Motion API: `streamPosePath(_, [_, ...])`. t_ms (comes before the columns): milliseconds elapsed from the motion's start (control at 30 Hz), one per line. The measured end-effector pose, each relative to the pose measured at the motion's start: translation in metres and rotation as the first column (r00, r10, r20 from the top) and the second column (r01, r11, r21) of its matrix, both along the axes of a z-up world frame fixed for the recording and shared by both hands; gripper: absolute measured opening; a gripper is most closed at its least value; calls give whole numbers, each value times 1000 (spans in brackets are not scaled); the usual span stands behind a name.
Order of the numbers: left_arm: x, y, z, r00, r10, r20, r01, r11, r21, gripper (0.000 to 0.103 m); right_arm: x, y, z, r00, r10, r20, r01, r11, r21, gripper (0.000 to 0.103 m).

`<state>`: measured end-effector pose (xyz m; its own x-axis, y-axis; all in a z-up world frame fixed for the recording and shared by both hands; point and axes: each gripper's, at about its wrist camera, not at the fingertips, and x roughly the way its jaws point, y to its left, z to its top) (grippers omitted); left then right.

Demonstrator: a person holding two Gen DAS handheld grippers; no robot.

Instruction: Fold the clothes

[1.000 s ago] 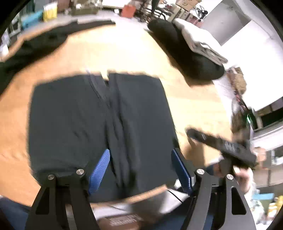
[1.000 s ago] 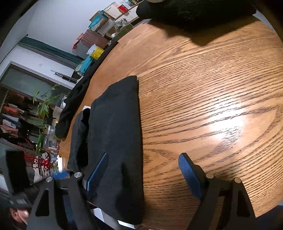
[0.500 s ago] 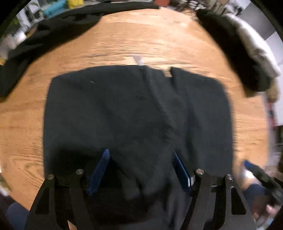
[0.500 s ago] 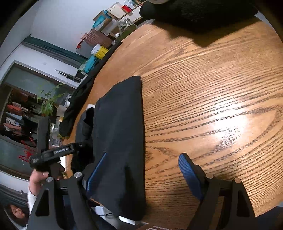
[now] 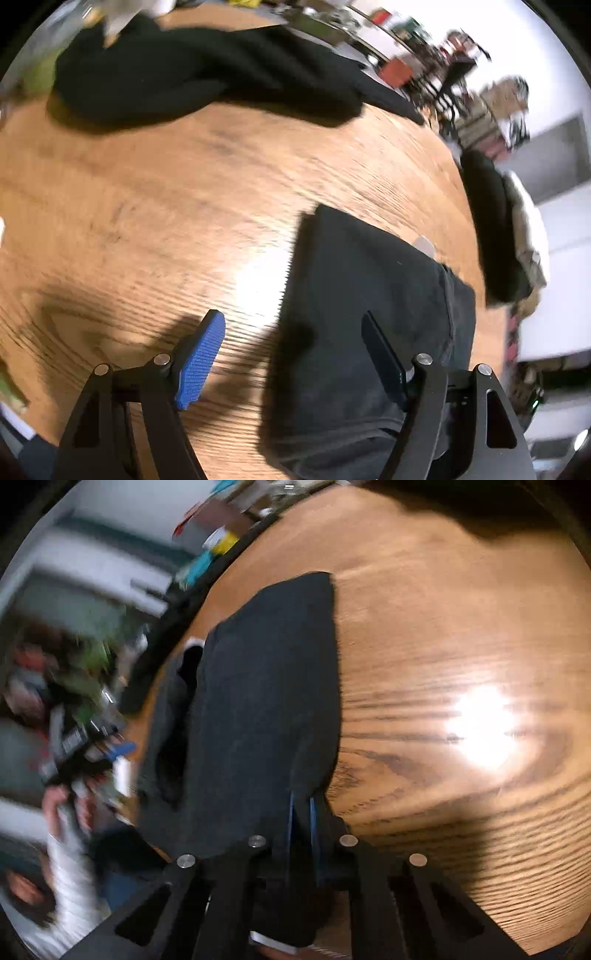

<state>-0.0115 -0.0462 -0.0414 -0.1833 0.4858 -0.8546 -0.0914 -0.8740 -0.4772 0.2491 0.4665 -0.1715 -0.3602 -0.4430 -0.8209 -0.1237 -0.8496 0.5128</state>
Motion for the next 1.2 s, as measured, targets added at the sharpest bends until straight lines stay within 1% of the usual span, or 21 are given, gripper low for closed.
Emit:
streamPosePath(33, [1, -4, -3, 1000, 18, 26, -18, 1000, 20, 77, -1, -4, 2, 1000, 13, 1, -13, 999, 31, 10])
streamPosePath(67, [2, -6, -6, 999, 30, 45, -32, 999, 34, 77, -1, -7, 5, 1000, 27, 10, -28, 998, 52, 16])
streamPosePath(100, [5, -9, -8, 998, 34, 50, -37, 998, 58, 77, -2, -8, 9, 999, 40, 21, -41, 997, 68, 34])
streamPosePath(167, [9, -7, -3, 999, 25, 39, -30, 993, 112, 77, -3, -6, 18, 998, 47, 42, -50, 996, 69, 59])
streamPosePath(200, [10, -6, 3, 999, 21, 33, -25, 992, 127, 77, -4, -2, 25, 999, 34, 30, -36, 996, 82, 59])
streamPosePath(267, [9, -4, 10, 1000, 14, 27, -17, 990, 137, 77, -12, 7, 36, 1000, -8, 9, 7, 990, 138, 56])
streamPosePath(333, [9, 1, 17, 999, -5, 34, 0, 989, 149, 77, -26, 15, 37, 997, -65, 28, 58, 979, 196, 40])
streamPosePath(433, [18, 10, 31, 998, -51, 26, 46, 984, 170, 77, -46, 11, 30, 995, -86, 57, 70, 970, 235, 38])
streamPosePath(500, [27, 13, 33, 997, -77, 13, 74, 983, 167, 77, -55, -6, 24, 996, -43, 78, 23, 969, 245, 38])
streamPosePath(533, [31, 14, 34, 996, -90, 5, 88, 984, 157, 77, -56, -17, 21, 996, -13, 86, -12, 957, 289, 34])
streamPosePath(600, [32, 18, 36, 994, -108, -5, 108, 985, 137, 77, -59, -39, 16, 993, 49, 106, -86, 923, 374, 15])
streamPosePath(633, [33, 19, 37, 994, -113, -10, 113, 984, 136, 77, -60, -49, 17, 990, 81, 119, -123, 907, 402, 13])
streamPosePath(733, [40, 19, 40, 992, -121, -20, 123, 981, 149, 77, -62, -55, 22, 985, 98, 139, -146, 910, 388, 20])
streamPosePath(800, [43, 12, 43, 993, -116, -26, 118, 982, 150, 77, -64, -45, 31, 990, 70, 119, -107, 933, 344, 43])
streamPosePath(867, [41, 12, 36, 994, -109, -23, 111, 983, 143, 77, -67, -34, 39, 996, 20, 92, -48, 947, 318, 44])
streamPosePath(933, [48, 4, 24, 995, -99, -11, 100, 986, 130, 77, -75, -23, 43, 997, -33, 77, 6, 941, 337, 46])
streamPosePath(967, [51, -1, 17, 995, -95, -5, 95, 988, 123, 77, -80, -20, 41, 996, -50, 75, 22, 941, 337, 46])
streamPosePath(1033, [48, -2, 5, 996, -88, 3, 87, 990, 112, 77, -91, -15, 31, 992, -75, 102, 37, 942, 334, 29])
streamPosePath(1067, [48, -3, -1, 996, -84, 5, 83, 991, 108, 77, -95, -16, 25, 990, -68, 123, 27, 950, 311, 5])
streamPosePath(1167, [51, -11, -12, 998, -69, 9, 68, 994, 90, 77, -99, -25, 29, 993, -34, 114, -6, 942, 335, 6])
streamPosePath(1200, [47, -9, -18, 998, -65, 12, 64, 994, 85, 77, -101, -27, 30, 993, -41, 110, 3, 946, 325, 13])
